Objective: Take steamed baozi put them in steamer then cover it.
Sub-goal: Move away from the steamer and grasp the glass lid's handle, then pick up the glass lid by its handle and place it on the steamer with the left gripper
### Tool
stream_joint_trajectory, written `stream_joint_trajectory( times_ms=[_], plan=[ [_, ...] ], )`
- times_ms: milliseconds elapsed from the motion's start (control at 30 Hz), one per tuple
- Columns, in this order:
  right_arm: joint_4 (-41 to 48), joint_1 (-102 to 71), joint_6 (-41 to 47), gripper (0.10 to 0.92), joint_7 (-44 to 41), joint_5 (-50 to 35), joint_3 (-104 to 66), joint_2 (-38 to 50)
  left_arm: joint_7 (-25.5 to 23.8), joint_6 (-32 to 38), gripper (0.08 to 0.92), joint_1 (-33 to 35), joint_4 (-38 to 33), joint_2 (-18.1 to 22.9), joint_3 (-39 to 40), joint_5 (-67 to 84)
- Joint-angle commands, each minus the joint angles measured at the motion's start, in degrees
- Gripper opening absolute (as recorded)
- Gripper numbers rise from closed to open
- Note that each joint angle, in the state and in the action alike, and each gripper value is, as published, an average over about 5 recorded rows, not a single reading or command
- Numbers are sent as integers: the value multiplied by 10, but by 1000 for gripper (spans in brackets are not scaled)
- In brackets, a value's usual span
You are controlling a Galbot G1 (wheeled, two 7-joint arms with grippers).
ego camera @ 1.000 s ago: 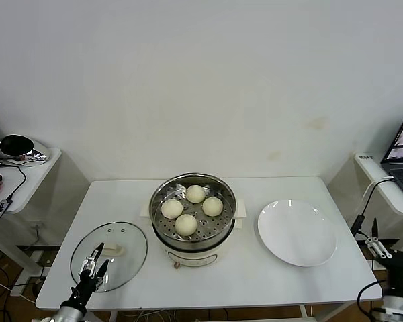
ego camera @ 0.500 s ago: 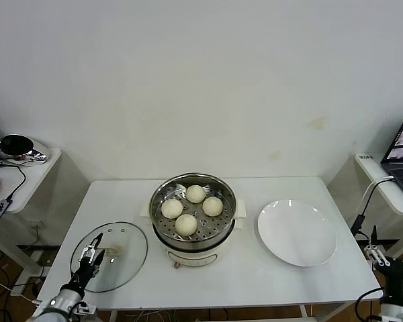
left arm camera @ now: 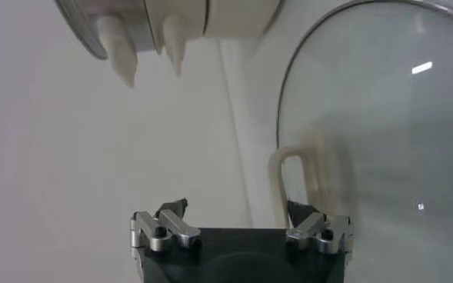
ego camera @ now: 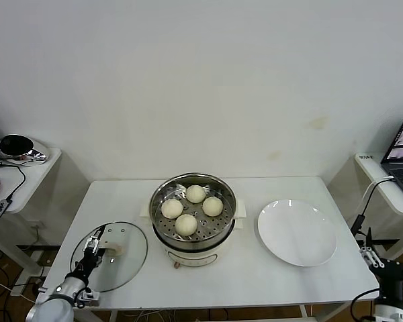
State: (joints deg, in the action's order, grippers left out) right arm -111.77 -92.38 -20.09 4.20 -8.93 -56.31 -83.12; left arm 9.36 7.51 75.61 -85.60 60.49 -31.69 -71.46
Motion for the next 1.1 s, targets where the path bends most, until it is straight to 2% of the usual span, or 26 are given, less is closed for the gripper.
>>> stream_joint_trajectory(
  times_ms=[33, 133, 500, 800, 900, 1100],
  plan=[
    [5, 1, -2, 823, 1, 3, 6, -2, -4, 0, 818, -25, 20, 0, 8, 5],
    [8, 3, -3, 823, 1, 5, 9, -3, -8, 0, 771, -25, 24, 2, 10, 8],
    [4, -2, -5, 823, 1, 4, 7, -1, -4, 5, 455, -28, 48, 13, 18, 41],
    [0, -3, -7, 823, 0, 6, 13, -1, 13, -3, 196, 0, 19, 14, 11, 109],
    [-1, -5, -8, 823, 0, 7, 15, 0, 21, -25, 143, 22, -14, 10, 4, 135],
    [-3, -6, -10, 823, 0, 9, 24, 4, 21, -126, 137, 89, -132, 7, -21, 153]
  ],
)
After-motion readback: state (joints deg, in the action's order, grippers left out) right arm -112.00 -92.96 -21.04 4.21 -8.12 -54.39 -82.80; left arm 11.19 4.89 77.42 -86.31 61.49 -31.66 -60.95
